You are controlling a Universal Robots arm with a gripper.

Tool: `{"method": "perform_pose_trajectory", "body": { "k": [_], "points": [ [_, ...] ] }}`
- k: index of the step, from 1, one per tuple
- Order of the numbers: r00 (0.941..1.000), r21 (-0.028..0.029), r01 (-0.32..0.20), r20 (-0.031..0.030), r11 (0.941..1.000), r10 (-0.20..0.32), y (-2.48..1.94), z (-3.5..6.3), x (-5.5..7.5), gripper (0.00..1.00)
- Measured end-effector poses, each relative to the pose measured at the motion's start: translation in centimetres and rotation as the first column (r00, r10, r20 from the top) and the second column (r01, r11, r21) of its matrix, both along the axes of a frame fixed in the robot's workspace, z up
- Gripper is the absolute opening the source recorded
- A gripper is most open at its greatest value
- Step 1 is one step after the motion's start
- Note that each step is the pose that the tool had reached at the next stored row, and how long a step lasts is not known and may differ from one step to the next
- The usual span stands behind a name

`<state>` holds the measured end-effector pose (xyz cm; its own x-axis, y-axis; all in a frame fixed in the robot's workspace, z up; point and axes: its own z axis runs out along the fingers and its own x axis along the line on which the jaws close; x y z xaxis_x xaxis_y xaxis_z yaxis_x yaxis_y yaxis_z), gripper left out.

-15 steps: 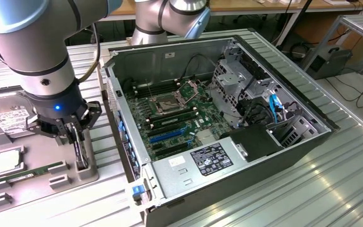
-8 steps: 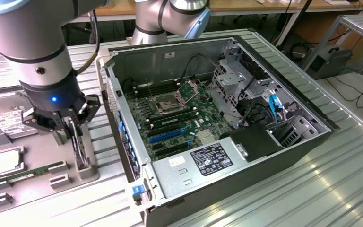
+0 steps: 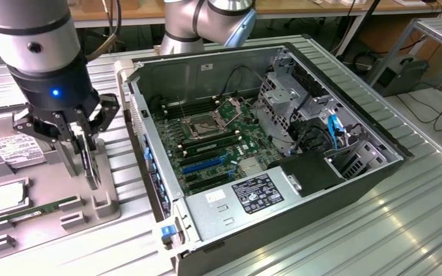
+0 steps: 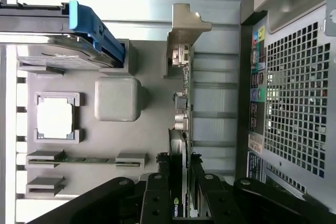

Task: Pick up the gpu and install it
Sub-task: 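Pick up the gpu and move the gpu toward the slot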

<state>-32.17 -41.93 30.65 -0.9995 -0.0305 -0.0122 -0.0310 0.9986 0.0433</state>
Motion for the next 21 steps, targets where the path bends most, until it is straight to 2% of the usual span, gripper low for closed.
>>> {"method": "perform_pose_trajectory", "body": {
  "k": [9, 17, 21],
  "points": [
    [1.0000, 0.0000, -0.004, -0.0084, 1.0000, 0.004, -0.19, 4.39, 1.3, 0.26],
    [0.9998, 0.0003, -0.010, -0.0189, 1.0000, 0.010, -0.86, 8.24, 3.5, 0.26],
    [0.9995, 0.0006, -0.012, -0.0284, 0.9999, 0.012, -1.27, 10.67, 5.0, 0.26]
  ]
}}
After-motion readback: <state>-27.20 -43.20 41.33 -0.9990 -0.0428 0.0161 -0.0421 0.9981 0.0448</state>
